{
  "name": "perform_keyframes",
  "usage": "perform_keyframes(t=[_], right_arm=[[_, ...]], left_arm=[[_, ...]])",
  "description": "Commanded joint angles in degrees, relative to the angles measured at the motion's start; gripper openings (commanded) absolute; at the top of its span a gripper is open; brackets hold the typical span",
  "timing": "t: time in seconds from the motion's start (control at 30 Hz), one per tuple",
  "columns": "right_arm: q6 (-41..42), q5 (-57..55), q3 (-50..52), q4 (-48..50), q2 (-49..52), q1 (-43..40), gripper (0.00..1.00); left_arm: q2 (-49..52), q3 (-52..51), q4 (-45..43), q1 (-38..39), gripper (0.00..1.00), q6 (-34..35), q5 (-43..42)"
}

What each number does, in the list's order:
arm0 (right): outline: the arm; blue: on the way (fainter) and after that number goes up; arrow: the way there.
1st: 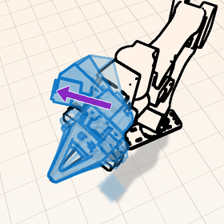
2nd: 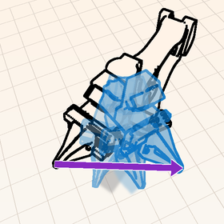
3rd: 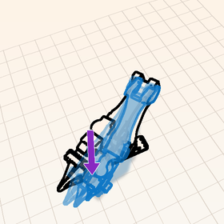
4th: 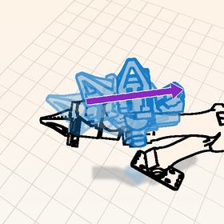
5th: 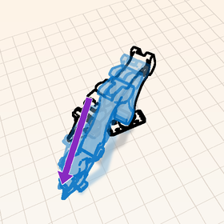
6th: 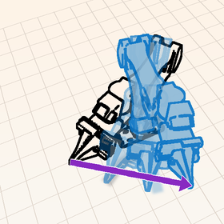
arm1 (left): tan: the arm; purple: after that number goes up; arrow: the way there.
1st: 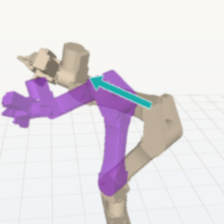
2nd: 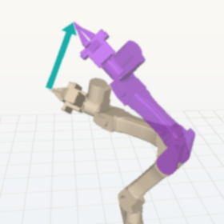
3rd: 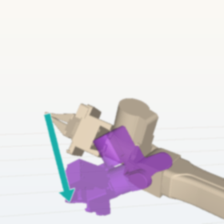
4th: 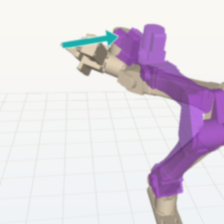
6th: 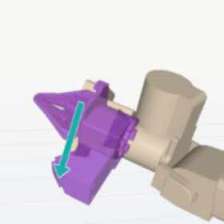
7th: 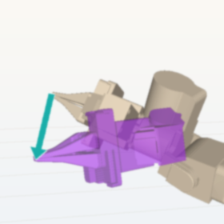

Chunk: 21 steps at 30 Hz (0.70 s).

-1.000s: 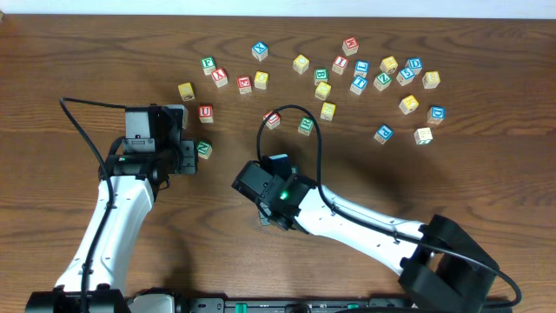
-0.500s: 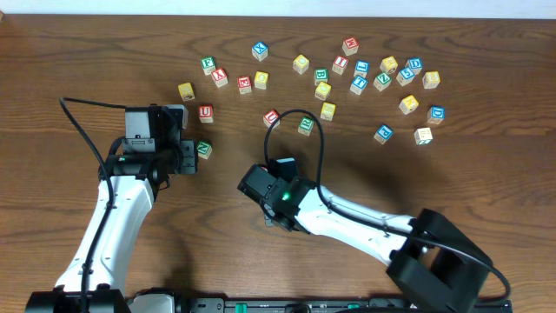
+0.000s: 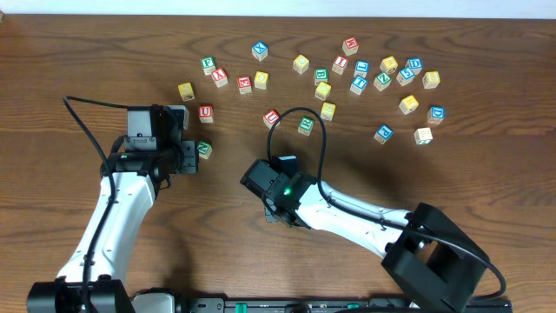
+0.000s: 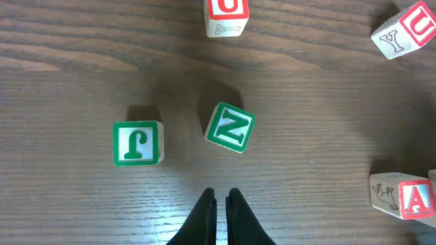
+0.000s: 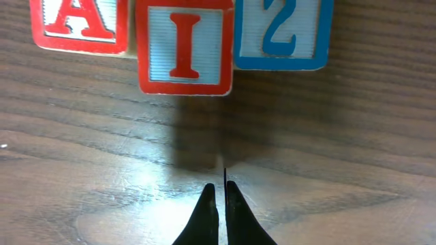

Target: Spell out AI2

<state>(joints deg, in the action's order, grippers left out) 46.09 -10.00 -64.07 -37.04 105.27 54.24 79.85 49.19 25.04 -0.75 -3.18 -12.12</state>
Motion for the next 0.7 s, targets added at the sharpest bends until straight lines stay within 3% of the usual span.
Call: perform_keyframes(t=[0.0,0.67], right_arm=[[-0.7,0.1,0.2,0.5,0.8,-0.4,0.01],[-1.2,-1.3,0.2,1.3,0.8,-0.4,0.01]], left_arm=[[0.5,-0.3,-0.3,-0.2,0.07,0.3,-0.3],[0.5,-0.3,-0.2,-0.2,0.07,0.3,-0.3]])
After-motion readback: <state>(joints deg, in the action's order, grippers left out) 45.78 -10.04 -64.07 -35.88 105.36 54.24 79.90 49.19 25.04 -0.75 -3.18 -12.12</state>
